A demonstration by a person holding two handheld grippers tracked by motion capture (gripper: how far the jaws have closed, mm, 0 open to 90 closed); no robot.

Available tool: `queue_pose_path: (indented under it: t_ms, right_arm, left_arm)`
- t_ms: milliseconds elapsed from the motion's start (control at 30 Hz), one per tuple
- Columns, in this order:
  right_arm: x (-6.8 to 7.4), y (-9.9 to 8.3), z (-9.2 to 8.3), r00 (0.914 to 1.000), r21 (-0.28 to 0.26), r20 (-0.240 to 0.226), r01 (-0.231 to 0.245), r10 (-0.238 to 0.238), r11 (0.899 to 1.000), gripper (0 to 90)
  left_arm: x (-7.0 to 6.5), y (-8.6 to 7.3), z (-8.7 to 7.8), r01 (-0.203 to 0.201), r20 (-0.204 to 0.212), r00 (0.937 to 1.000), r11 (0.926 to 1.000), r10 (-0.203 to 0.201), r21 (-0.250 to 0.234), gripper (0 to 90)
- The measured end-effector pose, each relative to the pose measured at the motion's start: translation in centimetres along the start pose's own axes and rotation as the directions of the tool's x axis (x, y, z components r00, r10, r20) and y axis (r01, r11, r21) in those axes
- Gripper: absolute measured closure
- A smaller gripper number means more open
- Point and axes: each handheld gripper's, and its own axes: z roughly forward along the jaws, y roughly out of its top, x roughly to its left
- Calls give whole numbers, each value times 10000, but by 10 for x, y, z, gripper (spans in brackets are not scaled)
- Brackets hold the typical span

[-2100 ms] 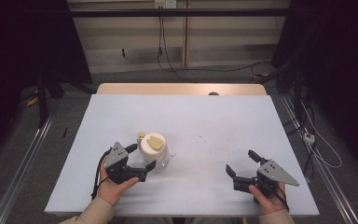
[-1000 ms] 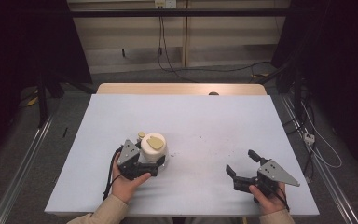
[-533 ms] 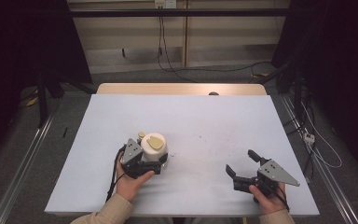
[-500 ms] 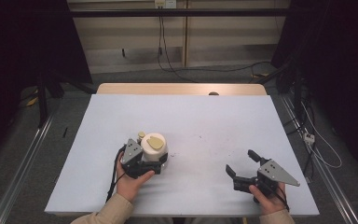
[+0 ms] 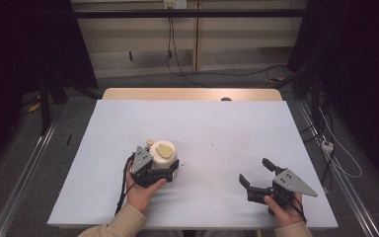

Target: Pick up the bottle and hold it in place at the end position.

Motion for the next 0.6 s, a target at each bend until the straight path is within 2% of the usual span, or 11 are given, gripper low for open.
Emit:
queue_pose_path:
  t_ms: [600]
  right_arm:
    - [-1, 1, -1, 10000, -91, -56, 1, -1, 10000, 34]
  left_arm:
    - [4, 5, -1, 373, -137, 9992, 9989, -377, -282, 63]
